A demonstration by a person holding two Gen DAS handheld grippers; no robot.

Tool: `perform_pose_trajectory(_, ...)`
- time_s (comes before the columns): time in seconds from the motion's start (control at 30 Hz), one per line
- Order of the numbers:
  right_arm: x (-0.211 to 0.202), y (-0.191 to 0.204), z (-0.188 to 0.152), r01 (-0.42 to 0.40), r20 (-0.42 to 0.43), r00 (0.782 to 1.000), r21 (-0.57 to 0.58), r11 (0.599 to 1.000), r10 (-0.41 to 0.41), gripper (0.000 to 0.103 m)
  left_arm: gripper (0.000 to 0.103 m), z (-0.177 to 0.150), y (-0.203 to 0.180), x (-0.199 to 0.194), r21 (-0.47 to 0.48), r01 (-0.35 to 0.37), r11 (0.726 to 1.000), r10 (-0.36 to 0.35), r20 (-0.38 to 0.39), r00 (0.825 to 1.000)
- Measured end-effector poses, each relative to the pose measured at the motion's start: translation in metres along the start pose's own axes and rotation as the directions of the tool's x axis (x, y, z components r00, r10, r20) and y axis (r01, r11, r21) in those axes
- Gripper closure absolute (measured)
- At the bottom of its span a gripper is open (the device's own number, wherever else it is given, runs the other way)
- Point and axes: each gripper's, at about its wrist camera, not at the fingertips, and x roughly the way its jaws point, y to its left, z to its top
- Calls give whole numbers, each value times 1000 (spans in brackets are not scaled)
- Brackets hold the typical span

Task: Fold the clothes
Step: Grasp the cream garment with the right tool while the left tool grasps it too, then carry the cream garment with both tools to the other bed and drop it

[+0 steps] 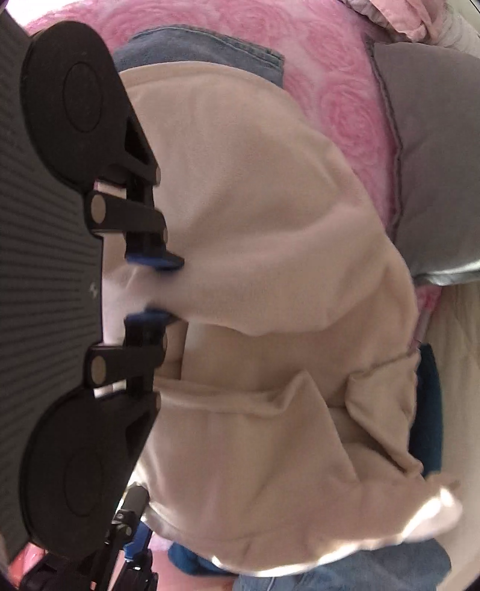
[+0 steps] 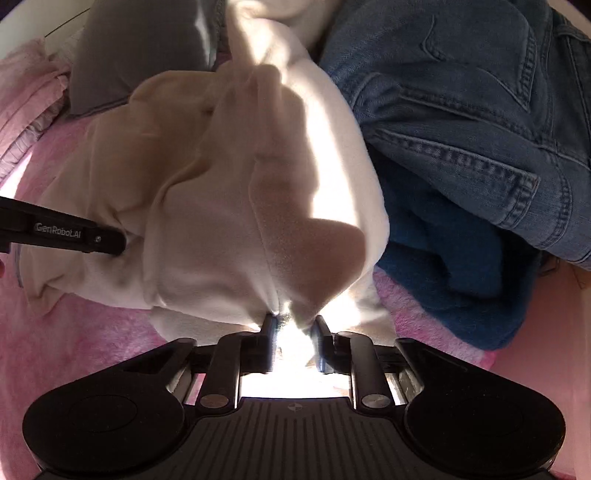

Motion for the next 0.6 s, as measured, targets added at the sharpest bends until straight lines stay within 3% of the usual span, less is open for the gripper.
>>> perform_pose_trajectory(0.1, -21, -7, 1, -47, 36, 998, 32, 998, 45, 93, 100, -7, 4, -24, -17, 28, 999, -27, 46, 999)
perform_pose_trajectory(0.33, -111, -16, 10, -202, 171, 967, 58, 978, 190, 95, 101, -33, 27, -114, -79, 59, 995, -41, 208, 977)
perform_pose_trajectory(0.4, -140, -9, 14, -236, 230, 948, 44, 971, 220, 103, 101, -48, 40, -145, -128, 81, 988, -45, 261, 964)
perform_pose_trajectory(0.47, -168, 3, 17, -278, 286, 922, 26, 960, 259, 103, 101, -67, 57, -181, -181, 94, 979, -32, 318, 948)
perform_pose_trajectory(0.6, -222, 45, 23, -371, 381, 851, -49, 927, 361, 103, 102, -123, 89, -263, -268, 99, 958, 23, 418, 908)
